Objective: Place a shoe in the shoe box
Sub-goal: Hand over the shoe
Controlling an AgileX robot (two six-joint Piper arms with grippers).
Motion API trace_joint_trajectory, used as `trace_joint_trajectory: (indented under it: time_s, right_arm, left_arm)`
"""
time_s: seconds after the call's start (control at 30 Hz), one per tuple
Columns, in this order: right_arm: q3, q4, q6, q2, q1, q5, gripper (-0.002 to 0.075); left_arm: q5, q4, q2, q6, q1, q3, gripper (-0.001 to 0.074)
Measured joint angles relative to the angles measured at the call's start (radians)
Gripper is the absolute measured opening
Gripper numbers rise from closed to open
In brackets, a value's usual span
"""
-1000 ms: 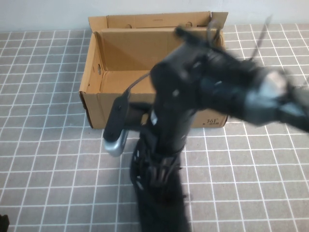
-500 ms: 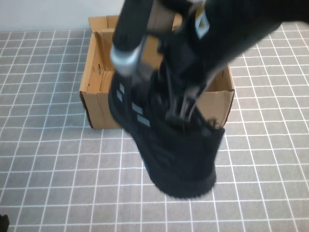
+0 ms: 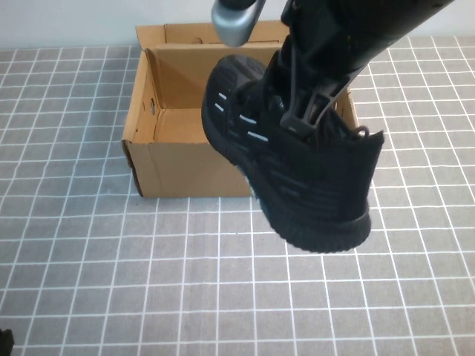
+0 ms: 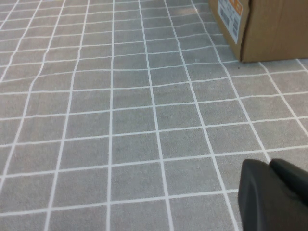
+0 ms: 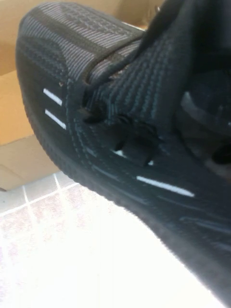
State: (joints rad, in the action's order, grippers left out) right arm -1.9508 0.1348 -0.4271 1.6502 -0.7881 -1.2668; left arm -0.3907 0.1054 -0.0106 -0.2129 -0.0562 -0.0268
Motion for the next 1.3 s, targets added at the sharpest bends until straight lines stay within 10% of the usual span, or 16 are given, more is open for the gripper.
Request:
trace_joint_trajectory:
  time_s: [0.57, 1.3]
  right_arm:
    - [-0.004, -0.024, 0.116, 0.052, 0.060, 0.056, 0.0000]
    - [-0.006, -0.022, 0.202, 0.057, 0.064, 0.058, 0.0000]
  left_arm:
    - [0.399, 0.311, 0.000, 0.132, 0.000, 0.000, -0.0001]
    - [-0.233, 0.329, 0.674, -0.139, -0.002, 0.669, -0.0001]
